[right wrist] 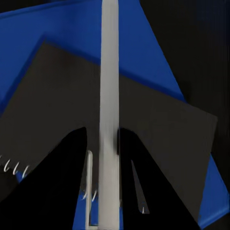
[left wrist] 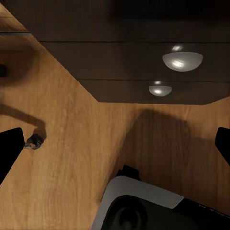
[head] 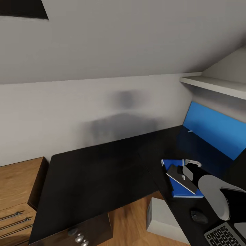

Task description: In the bedroom, organize the workspace by keeping the computer under the desk, ensuring the monitor is on the desk, placing the keyboard on the desk next to the monitor, placing the mouse on the desk next to the keyboard, moving the folder from the swivel chair onto the desk next to the mouse, stacking the notebook on top of the folder with the pen on top of the notebook, and positioning the swivel chair next to the desk.

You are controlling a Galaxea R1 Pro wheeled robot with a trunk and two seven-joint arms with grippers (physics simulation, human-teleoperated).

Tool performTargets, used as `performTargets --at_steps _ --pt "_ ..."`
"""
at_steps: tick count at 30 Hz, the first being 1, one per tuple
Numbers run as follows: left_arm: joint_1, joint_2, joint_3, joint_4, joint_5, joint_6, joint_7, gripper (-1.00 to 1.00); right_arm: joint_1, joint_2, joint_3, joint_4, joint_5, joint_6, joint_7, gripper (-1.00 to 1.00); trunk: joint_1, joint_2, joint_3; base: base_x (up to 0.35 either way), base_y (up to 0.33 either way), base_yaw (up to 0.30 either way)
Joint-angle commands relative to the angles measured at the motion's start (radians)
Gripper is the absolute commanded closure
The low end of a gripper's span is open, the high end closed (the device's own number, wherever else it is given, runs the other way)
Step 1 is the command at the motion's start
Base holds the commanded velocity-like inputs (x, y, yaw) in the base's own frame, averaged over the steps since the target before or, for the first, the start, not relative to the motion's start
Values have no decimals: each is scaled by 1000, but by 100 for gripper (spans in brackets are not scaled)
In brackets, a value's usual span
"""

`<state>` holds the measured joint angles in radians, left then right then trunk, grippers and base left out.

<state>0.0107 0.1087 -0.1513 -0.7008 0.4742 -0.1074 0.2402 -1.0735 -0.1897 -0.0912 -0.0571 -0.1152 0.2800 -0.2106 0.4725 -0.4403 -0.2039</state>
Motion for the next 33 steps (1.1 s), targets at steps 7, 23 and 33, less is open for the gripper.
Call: performTargets --at_steps 7,23,33 --pt "-1 2 -8 -1 10 -5 10 -100 0 0 -5 -2 -6 -4 -27 100 1 -2 -2 0 0 0" --pt "0 3 -8 0 11 -5 9 -100 1 1 -5 -1 -5 -5 -59 100 1 -2 -2 0 0 0" --pt "-1 2 -8 -1 10 -5 8 -100 1 1 -5 -2 -4 -5 -59 -100 1 -2 -2 0 0 0"
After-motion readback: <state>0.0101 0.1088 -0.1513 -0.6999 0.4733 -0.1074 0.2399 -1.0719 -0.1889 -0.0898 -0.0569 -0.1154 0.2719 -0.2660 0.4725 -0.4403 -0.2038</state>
